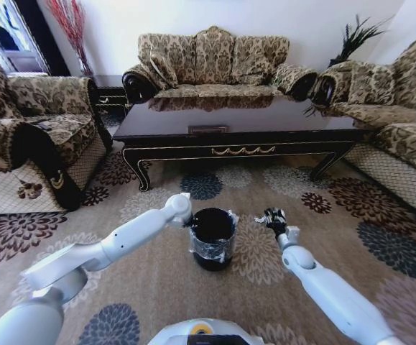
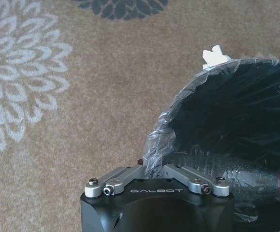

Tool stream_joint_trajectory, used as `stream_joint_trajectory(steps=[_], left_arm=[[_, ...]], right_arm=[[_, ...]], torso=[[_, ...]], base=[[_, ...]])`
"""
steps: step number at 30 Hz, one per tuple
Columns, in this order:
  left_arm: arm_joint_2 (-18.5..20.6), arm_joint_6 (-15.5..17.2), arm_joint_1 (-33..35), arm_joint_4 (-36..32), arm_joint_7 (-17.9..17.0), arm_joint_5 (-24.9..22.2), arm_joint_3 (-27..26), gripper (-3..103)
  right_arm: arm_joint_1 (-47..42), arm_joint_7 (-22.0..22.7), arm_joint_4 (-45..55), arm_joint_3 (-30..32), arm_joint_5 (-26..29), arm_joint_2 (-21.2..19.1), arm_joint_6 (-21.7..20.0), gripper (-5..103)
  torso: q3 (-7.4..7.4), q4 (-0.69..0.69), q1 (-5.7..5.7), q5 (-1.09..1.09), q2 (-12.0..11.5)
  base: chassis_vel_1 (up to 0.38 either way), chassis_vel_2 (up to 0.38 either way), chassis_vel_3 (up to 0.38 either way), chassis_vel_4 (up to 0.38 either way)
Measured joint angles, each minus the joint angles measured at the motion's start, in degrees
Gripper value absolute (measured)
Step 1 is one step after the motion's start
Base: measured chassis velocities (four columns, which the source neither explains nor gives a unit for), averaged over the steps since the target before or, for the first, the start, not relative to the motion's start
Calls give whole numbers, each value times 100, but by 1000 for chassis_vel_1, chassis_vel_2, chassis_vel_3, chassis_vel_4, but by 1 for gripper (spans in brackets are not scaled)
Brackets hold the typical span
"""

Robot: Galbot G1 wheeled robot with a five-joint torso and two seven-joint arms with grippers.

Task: Move to the front of the table and pick up the trash from the floor, then place it into the trash bin.

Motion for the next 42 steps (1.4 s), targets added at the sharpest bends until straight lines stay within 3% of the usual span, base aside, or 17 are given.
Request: stream_joint_trajectory(steps=[6, 17, 27, 39, 41, 42], left_arm=[[-391, 0, -144, 251, 3, 101, 145, 0], [-897, 0, -451, 421, 17, 126, 350, 0], [-1045, 0, -530, 503, 17, 98, 420, 0], [-1080, 0, -522, 472, -15, 83, 461, 0], [-1080, 0, -520, 470, -20, 84, 460, 0], [-1069, 0, -509, 451, -25, 85, 458, 0]], right_arm=[[-522, 7, 1227, 388, 228, -308, -111, 23], [-1364, -31, 2380, 457, 153, -338, -123, 23], [-1944, -144, 2632, 171, -547, -157, -50, 23], [-1990, -150, 2656, 149, -590, -159, -9, 19], [-1995, -144, 2657, 139, -600, -159, -9, 25], [-2010, -145, 2653, 136, -668, -151, 17, 35]], torso=[[0, 0, 0, -1, 0], [0, 0, 0, 0, 0], [0, 0, 0, 0, 0], [0, 0, 0, -1, 0], [0, 0, 0, -1, 0], [0, 0, 0, -1, 0]], base=[[0, 0, 0, 0], [0, 0, 0, 0], [0, 0, 0, 0], [0, 0, 0, 0], [0, 0, 0, 0], [0, 0, 0, 0]])
